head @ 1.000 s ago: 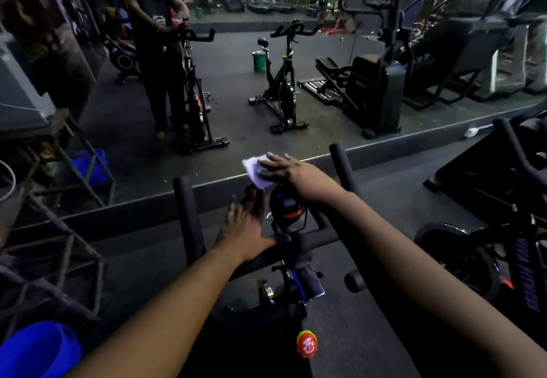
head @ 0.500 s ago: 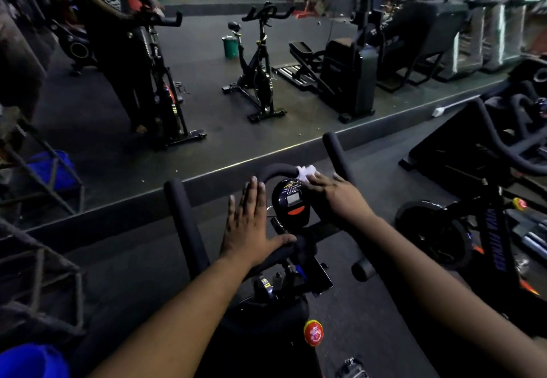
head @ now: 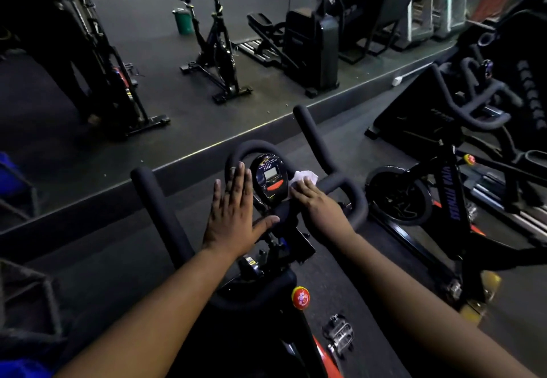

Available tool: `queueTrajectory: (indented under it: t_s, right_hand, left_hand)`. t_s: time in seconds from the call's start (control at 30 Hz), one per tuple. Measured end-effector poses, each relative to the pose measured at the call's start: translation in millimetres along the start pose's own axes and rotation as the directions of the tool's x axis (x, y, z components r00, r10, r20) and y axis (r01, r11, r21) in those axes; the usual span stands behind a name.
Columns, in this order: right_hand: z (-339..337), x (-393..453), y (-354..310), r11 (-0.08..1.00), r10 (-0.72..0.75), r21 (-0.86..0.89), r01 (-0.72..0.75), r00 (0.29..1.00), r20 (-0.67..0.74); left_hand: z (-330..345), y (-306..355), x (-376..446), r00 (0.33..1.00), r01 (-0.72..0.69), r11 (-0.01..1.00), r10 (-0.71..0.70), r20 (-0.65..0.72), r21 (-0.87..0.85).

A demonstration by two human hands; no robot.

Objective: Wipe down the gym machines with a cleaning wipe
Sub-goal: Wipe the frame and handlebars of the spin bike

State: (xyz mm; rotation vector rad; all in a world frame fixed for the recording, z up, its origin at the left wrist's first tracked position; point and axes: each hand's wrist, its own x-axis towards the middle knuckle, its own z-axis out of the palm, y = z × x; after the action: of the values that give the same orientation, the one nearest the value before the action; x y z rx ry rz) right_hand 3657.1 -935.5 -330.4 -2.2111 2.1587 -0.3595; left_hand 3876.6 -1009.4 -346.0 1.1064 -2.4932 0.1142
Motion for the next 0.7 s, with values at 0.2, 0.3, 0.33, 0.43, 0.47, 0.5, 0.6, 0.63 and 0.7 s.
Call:
queueTrajectory:
  t_s: [0.2,0.3,0.33,0.43,0.47,0.5,0.6,0.63,0.7]
  right_hand:
    - [1,-13,21,0.99,-0.125,-0.06,0.129,0.99,0.065]
    - [1,-12,30,0.988,-0.129,-0.075,0.135,0.989,0.073]
    - [0,-11,31,0.982,-0.168,-0.074,0.173,0.983,0.073]
    - [-4,-2,40,0.942,-0.33,-0.069,0.33,0.944,0.001]
    - [-9,-1,45,0.933,-0.352,-0.083,0.351,0.936,-0.004]
    - [-9,-1,56,0.926,-0.366,-0.105,0.363,0.93,-0.015]
    - [-18,-9,89,0.974,-0.217,-0.049,0.221,0.974,0.067]
    - [-19,-12,99,0.992,-0.123,-0.018,0.125,0.99,0.075]
    - [-21,-12,101,0.999,0.016,0.039,-0.02,0.995,0.103]
  left_hand:
    - [11,11,-15,0.984,-0.163,0.964,0.174,-0.036,0.21]
    - [14,16,-12,0.981,-0.164,0.942,0.186,-0.049,0.291]
    - [14,16,-11,0.98,-0.166,0.935,0.192,-0.055,0.312]
    - [11,28,-4,0.967,-0.217,0.906,0.25,-0.048,0.364]
    - [9,36,0,0.961,-0.24,0.895,0.273,-0.038,0.376]
    - [8,44,3,0.956,-0.26,0.885,0.292,-0.024,0.386]
    - [9,69,14,0.952,-0.299,0.859,0.301,0.063,0.416]
    - [10,75,18,0.952,-0.304,0.855,0.285,0.109,0.42]
    - [12,84,26,0.949,-0.308,0.844,0.24,0.205,0.439]
